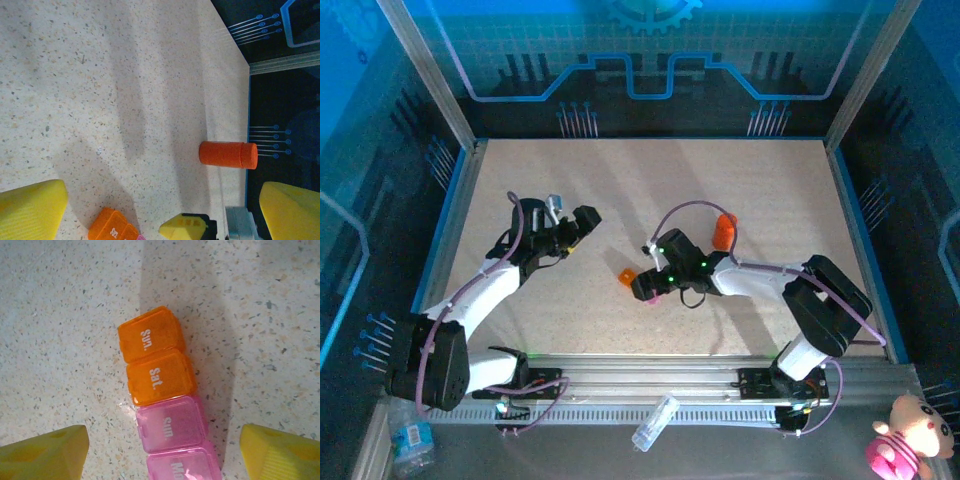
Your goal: Sort the pills into containers
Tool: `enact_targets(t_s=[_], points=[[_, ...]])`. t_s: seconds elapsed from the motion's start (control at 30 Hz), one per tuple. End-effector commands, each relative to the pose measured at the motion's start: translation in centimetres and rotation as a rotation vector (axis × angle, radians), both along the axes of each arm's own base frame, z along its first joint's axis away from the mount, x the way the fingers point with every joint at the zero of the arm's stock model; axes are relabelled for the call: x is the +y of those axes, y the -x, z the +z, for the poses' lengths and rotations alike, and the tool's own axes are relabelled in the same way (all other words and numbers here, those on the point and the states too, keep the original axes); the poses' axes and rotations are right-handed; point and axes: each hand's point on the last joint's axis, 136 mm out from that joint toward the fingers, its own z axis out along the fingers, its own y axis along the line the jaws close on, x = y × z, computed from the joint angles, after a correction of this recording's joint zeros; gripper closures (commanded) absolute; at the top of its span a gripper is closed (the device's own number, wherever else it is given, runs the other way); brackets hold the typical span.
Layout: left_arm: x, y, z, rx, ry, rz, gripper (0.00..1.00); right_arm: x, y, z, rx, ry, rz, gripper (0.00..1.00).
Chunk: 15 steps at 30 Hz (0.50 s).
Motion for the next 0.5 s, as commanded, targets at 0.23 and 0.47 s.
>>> enact_targets(t_s=[0.23,0.47], points=[[1.0,-0.1,0.4,-0.015,-0.017,0.009,0.01,1.1,0.5,-2.8,-0.087,0.186,0.112,0.21],[1.0,-0.1,0.5,-0.013,-0.015,0.009,0.01,1.1,0.3,-4.0,-0.088,0.214,0.116,0.27]])
